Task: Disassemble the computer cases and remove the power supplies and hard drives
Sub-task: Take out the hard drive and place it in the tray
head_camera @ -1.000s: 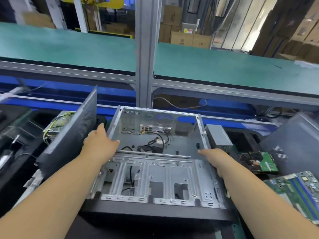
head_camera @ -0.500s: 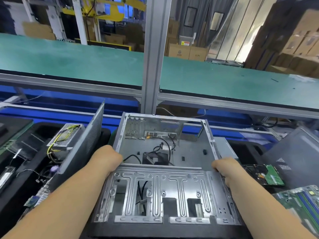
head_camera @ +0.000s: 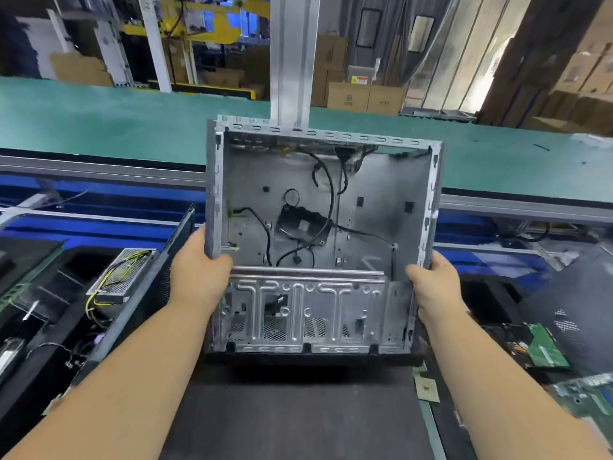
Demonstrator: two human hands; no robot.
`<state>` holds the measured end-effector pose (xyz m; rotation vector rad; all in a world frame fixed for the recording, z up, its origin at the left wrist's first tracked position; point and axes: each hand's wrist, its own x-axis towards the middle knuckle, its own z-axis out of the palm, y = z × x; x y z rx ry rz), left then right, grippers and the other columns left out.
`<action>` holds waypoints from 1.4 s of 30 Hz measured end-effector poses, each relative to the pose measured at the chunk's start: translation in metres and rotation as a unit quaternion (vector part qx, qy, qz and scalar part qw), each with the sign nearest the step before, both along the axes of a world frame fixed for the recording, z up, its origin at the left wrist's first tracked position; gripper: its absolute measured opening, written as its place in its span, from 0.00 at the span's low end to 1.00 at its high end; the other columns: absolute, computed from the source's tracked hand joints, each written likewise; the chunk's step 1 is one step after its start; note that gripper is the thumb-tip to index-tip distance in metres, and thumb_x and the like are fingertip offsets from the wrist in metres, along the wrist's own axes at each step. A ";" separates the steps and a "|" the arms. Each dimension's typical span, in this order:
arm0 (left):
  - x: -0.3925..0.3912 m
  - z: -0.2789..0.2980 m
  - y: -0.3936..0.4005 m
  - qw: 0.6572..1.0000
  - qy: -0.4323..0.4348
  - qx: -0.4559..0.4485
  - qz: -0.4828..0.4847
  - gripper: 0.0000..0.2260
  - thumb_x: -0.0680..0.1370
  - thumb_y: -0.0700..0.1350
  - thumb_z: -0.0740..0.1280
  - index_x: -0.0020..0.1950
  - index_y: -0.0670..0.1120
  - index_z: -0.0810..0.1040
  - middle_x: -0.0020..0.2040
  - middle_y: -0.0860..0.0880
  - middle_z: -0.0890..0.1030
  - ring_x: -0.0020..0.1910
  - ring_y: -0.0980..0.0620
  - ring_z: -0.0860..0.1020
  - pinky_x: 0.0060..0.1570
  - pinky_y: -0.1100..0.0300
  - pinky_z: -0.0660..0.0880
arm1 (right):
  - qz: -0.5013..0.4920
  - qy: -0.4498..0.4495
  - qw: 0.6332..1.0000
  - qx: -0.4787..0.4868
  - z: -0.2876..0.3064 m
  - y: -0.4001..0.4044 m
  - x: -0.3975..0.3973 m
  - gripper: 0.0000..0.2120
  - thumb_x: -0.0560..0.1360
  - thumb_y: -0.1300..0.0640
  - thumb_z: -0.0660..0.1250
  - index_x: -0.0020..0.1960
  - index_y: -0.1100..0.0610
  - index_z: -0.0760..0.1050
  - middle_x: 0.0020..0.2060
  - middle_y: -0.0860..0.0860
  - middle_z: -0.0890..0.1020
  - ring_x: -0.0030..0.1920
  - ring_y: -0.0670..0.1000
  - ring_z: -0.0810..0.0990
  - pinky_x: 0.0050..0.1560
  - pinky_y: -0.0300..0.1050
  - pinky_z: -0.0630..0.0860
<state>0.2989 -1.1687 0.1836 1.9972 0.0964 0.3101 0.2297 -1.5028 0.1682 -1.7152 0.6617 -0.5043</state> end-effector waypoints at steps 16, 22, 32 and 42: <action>-0.032 -0.034 0.012 0.999 0.022 -0.028 -0.034 0.26 0.81 0.42 0.62 0.75 0.59 0.59 0.46 0.68 0.74 0.40 0.71 0.75 0.38 0.71 0.65 | 0.049 0.031 0.998 -0.007 -0.030 0.005 -0.031 0.11 0.67 0.50 0.61 0.47 0.40 0.76 0.37 0.47 0.77 0.35 0.49 0.74 0.38 0.47 0.75; -0.058 -0.046 0.019 0.998 0.029 -0.023 -0.043 0.24 0.81 0.44 0.63 0.73 0.57 0.58 0.50 0.66 0.75 0.47 0.65 0.75 0.48 0.62 0.68 | 0.033 0.057 0.998 0.005 -0.042 0.011 -0.054 0.04 0.72 0.55 0.62 0.40 0.50 0.68 0.33 0.49 0.70 0.35 0.52 0.68 0.37 0.47 0.68; -0.088 -0.063 0.022 0.997 0.079 -0.007 -0.003 0.19 0.81 0.47 0.63 0.66 0.60 0.57 0.41 0.62 0.77 0.35 0.62 0.76 0.31 0.68 0.66 | 0.043 0.115 0.992 0.010 -0.056 0.018 -0.085 0.02 0.79 0.53 0.64 0.49 0.51 0.74 0.44 0.51 0.80 0.42 0.51 0.76 0.41 0.46 0.71; -0.090 -0.098 0.024 0.946 0.309 -0.098 -0.006 0.33 0.76 0.71 0.53 0.76 0.55 0.58 0.58 0.49 0.73 0.58 0.43 0.74 0.61 0.46 0.71 | 0.112 0.135 0.981 0.083 -0.083 0.038 -0.119 0.33 0.67 0.42 0.78 0.67 0.51 0.68 0.61 0.46 0.79 0.65 0.53 0.75 0.71 0.57 0.68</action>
